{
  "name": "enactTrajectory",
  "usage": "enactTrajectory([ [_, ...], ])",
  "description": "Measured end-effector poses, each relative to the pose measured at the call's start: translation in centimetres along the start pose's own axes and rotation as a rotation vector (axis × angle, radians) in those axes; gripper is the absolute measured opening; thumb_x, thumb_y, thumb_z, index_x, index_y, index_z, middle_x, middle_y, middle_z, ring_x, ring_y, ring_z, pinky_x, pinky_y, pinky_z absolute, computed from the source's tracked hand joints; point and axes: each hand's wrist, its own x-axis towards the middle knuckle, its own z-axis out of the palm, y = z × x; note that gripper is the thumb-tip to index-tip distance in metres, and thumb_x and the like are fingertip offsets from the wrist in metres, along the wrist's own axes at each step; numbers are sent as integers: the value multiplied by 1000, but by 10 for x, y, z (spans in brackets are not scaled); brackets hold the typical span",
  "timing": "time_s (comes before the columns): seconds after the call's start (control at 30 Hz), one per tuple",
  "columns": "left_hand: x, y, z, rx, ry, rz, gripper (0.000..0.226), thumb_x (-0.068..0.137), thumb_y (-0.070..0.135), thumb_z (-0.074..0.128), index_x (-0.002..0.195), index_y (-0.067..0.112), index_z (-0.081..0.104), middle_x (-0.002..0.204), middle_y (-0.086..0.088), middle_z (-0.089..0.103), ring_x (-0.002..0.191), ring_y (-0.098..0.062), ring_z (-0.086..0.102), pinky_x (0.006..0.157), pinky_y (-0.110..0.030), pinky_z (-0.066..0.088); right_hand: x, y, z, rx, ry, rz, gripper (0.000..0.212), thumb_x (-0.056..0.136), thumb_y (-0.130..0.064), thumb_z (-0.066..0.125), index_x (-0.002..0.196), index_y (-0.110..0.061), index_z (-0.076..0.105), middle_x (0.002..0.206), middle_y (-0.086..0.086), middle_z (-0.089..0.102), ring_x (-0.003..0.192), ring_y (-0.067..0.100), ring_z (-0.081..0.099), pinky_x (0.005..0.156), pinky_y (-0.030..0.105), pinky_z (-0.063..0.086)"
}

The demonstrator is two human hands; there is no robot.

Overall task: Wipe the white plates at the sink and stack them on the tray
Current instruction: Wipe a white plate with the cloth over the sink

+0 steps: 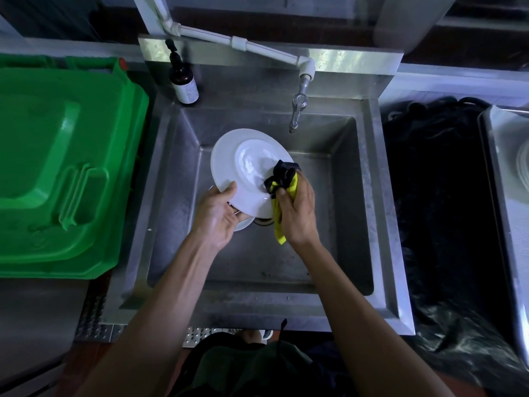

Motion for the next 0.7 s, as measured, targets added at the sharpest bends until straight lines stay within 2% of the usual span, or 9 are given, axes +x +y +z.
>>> enactTrajectory([
  [0.1,0,2,-8,52,-81,-2,24,101,6,52,120,11,66,127,-10,70,123,-31,63,95,-56,55,9,3,-7,108,15,96,29,95,-17,50,119,-33,52,124,-21,57,120,7,51,107,48,41],
  [0.13,0,2,-10,83,-103,3,25,100,6,53,121,11,65,125,-8,71,122,-30,64,94,-56,56,12,3,-10,124,18,129,33,95,-19,51,121,-39,51,123,-21,56,120,6,51,108,47,42],
  [0.2,-1,3,-14,139,-135,6,34,95,8,61,129,9,60,123,-5,72,118,-28,67,91,-57,57,16,2,-15,120,26,179,37,94,-25,51,126,-42,50,130,-10,56,123,13,51,110,46,41],
  [0.3,-3,3,-23,186,-159,-25,52,87,13,64,137,4,54,124,-9,71,113,-32,68,89,-63,56,24,-1,-22,109,31,190,33,90,-27,53,111,-53,53,124,-7,60,117,15,55,105,47,44],
  [0.43,-6,4,-34,225,-195,-40,38,85,13,65,122,9,67,119,-12,73,104,-33,71,71,-51,63,35,-3,-28,73,-14,160,25,88,-27,54,108,-40,58,113,-7,64,107,16,58,96,44,49],
  [0.5,-6,5,-37,280,-194,-46,36,82,12,67,118,9,70,120,-16,72,104,-36,70,71,-53,63,42,-7,-29,49,-39,138,24,86,-29,53,107,-40,57,109,-10,63,105,16,58,93,41,48],
  [0.57,-7,7,-38,346,-187,-52,37,79,13,69,115,7,71,121,-20,70,104,-39,68,77,-57,60,47,-11,-29,9,-76,90,26,86,-27,52,109,-37,57,106,-13,60,106,18,57,95,43,47],
  [0.7,-10,10,-34,412,-209,-60,37,77,11,70,113,3,70,113,-20,72,97,-37,70,72,-49,62,54,-17,-26,-112,-165,-24,33,87,-24,51,119,-22,57,115,-5,57,114,24,51,101,52,42],
])
